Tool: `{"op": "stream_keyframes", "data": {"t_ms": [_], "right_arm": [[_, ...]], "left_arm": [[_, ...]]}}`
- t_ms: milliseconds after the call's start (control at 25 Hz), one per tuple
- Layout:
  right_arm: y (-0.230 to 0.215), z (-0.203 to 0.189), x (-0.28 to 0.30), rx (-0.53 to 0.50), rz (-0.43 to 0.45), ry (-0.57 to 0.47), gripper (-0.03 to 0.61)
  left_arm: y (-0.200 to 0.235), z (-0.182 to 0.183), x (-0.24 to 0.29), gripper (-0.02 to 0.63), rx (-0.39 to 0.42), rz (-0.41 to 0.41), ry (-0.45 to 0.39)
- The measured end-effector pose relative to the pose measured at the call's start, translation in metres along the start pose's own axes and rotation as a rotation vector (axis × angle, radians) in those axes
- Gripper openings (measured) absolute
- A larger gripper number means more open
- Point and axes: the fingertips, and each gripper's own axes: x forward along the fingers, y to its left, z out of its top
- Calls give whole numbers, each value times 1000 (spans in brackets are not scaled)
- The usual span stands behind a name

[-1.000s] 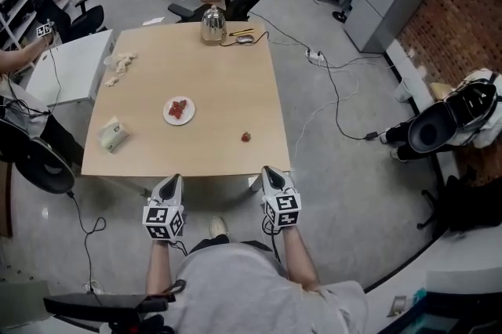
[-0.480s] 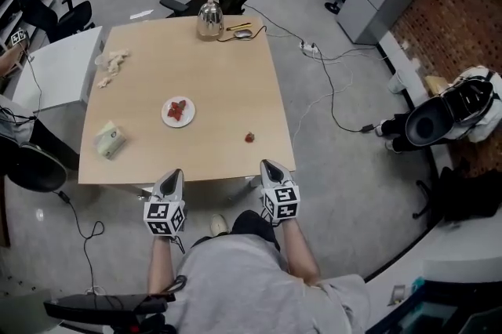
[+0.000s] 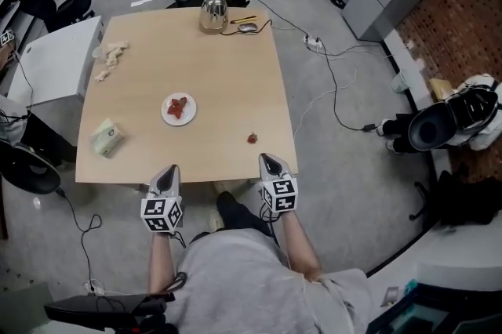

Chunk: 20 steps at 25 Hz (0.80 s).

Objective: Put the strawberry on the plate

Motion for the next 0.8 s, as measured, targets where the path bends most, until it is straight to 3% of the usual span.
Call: {"op": "stream_keyframes", "data": {"t_ms": [680,800], "right_arm": [[-50,-26,92,-17,18,128,8],[-50,-36,107,-30,39,173,33]], "left_arm": [[17,17,57,20,6,53,63],[23,18,60,20,2,67,72]]}}
